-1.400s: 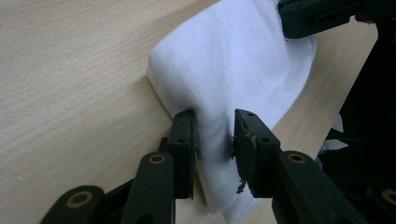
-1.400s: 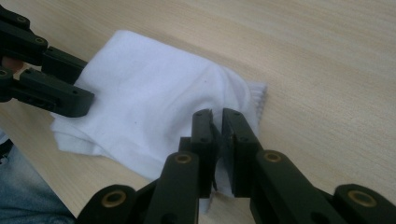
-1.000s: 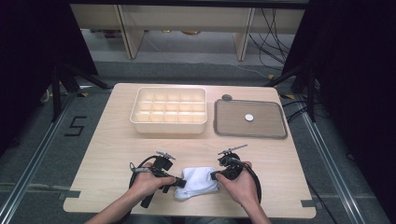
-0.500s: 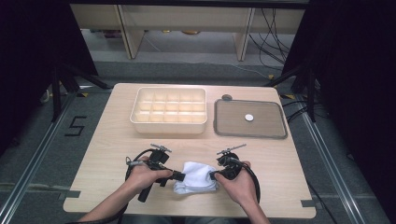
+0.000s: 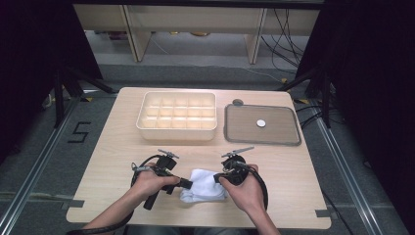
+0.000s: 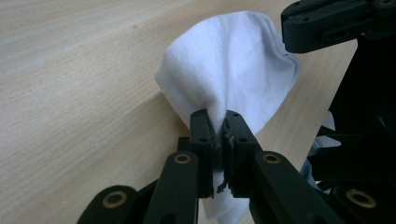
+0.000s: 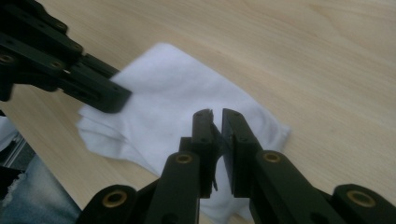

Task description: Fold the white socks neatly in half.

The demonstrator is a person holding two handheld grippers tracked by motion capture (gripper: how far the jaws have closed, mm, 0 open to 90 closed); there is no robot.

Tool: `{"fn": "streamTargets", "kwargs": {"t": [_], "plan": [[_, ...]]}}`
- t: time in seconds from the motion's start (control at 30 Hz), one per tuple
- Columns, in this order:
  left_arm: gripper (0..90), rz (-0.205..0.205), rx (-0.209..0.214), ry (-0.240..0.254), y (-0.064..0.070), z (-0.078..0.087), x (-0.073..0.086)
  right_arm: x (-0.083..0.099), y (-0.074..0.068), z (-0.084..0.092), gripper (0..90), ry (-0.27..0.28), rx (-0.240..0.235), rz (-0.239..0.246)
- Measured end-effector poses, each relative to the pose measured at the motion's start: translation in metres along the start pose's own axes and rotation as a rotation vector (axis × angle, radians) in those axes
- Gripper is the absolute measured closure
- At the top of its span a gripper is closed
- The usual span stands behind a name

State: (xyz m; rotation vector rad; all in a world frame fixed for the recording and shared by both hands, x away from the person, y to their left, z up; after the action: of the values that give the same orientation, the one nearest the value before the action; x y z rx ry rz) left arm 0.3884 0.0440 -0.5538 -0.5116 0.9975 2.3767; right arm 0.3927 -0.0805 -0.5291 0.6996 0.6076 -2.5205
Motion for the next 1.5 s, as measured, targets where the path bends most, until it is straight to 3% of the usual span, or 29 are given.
{"fn": "streamTargets", "kwargs": {"t": [0.03, 0.17, 0.2, 0.27, 0.33, 0.4, 0.43, 0.5, 0.53, 0.63, 0.73, 0.77, 0.8, 0.83, 0.87, 0.9, 1.0, 1.17, 1.3, 1.43, 1.5], "plan": [[82.8, 0.003, 0.001, 0.000, 0.000, 0.000, 0.001, -0.002, -0.003, -0.003, 84.5, -0.008, -0.007, 0.017], [80.7, -0.010, 0.000, -0.012, 0.000, -0.002, 0.006, -0.002, -0.006, -0.014, 84.6, -0.046, 0.000, 0.007], [78.8, -0.012, -0.001, -0.016, 0.000, -0.001, 0.007, 0.002, -0.010, -0.018, 84.6, -0.074, -0.008, -0.025], [74.5, -0.018, -0.013, -0.012, -0.001, 0.001, 0.007, 0.007, -0.005, -0.024, 84.6, -0.095, 0.000, 0.014], [66.5, -0.034, -0.025, 0.005, -0.002, 0.003, 0.006, 0.014, -0.005, -0.028, 84.6, -0.126, 0.000, 0.005], [58.6, -0.027, -0.028, 0.028, -0.002, 0.009, 0.004, 0.016, -0.004, -0.030, 84.6, -0.125, 0.001, -0.003], [55.7, -0.020, -0.030, 0.032, -0.002, 0.010, 0.004, 0.017, -0.002, -0.031, 84.6, -0.123, 0.001, 0.016], [53.8, 0.012, -0.040, 0.039, -0.005, 0.013, 0.006, 0.018, -0.002, -0.032, 84.6, -0.120, -0.003, 0.030], [53.8, 0.016, -0.040, 0.034, -0.007, 0.014, 0.008, 0.020, -0.002, -0.033, 84.6, -0.133, 0.014, 0.013], [55.2, 0.054, -0.049, 0.032, -0.013, 0.013, 0.013, 0.022, 0.002, -0.033, 84.7, -0.147, 0.024, 0.041], [57.7, 0.078, -0.039, 0.024, -0.013, 0.011, 0.018, 0.024, -0.001, -0.034, 85.2, -0.149, 0.020, 0.004], [58.2, 0.054, -0.036, -0.017, -0.015, 0.012, 0.024, 0.023, -0.001, -0.034, 85.4, -0.136, -0.004, 0.022], [58.9, 0.102, -0.028, 0.013, -0.011, 0.009, 0.023, 0.024, -0.003, -0.033, 85.7, -0.129, -0.014, 0.010], [59.8, 0.089, -0.019, -0.016, -0.012, 0.010, 0.028, 0.026, 0.004, -0.033, 85.9, -0.151, 0.037, 0.004], [60.7, 0.100, -0.014, -0.016, -0.011, 0.010, 0.029, 0.026, 0.003, -0.033, 86.1, -0.140, 0.013, 0.023], [61.7, 0.112, -0.008, -0.017, -0.010, 0.009, 0.030, 0.025, -0.001, -0.033, 86.2, -0.126, -0.015, 0.010], [65.5, 0.126, -0.004, -0.019, -0.010, 0.007, 0.033, 0.026, 0.000, -0.032, 86.6, -0.140, -0.008, -0.007], [72.0, 0.126, 0.016, -0.041, -0.007, 0.003, 0.036, 0.026, 0.001, -0.033, 86.7, -0.137, -0.005, 0.002], [76.3, 0.145, 0.027, -0.023, -0.006, 0.000, 0.036, 0.027, -0.001, -0.032, 86.7, -0.128, -0.004, -0.006], [81.3, 0.135, 0.025, -0.026, -0.005, 0.000, 0.036, 0.026, 0.000, -0.033, 86.7, -0.126, 0.000, -0.002], [82.4, 0.106, 0.033, -0.041, -0.006, 0.001, 0.037, 0.026, 0.000, -0.033, 86.4, -0.125, -0.003, 0.001]]}}
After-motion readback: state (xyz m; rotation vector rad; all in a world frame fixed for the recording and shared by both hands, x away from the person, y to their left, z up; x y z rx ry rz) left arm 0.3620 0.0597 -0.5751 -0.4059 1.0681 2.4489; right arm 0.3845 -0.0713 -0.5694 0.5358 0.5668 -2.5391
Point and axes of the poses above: each handheld gripper's, and its own axes: z roughly backward along the jaws, x roughly out of its underside, y roughly to its right, the point moved 10 cm from there along -z, roughly forward along the jaws, and after that the axes turned 4 degrees about y, right-handed, at the moved point
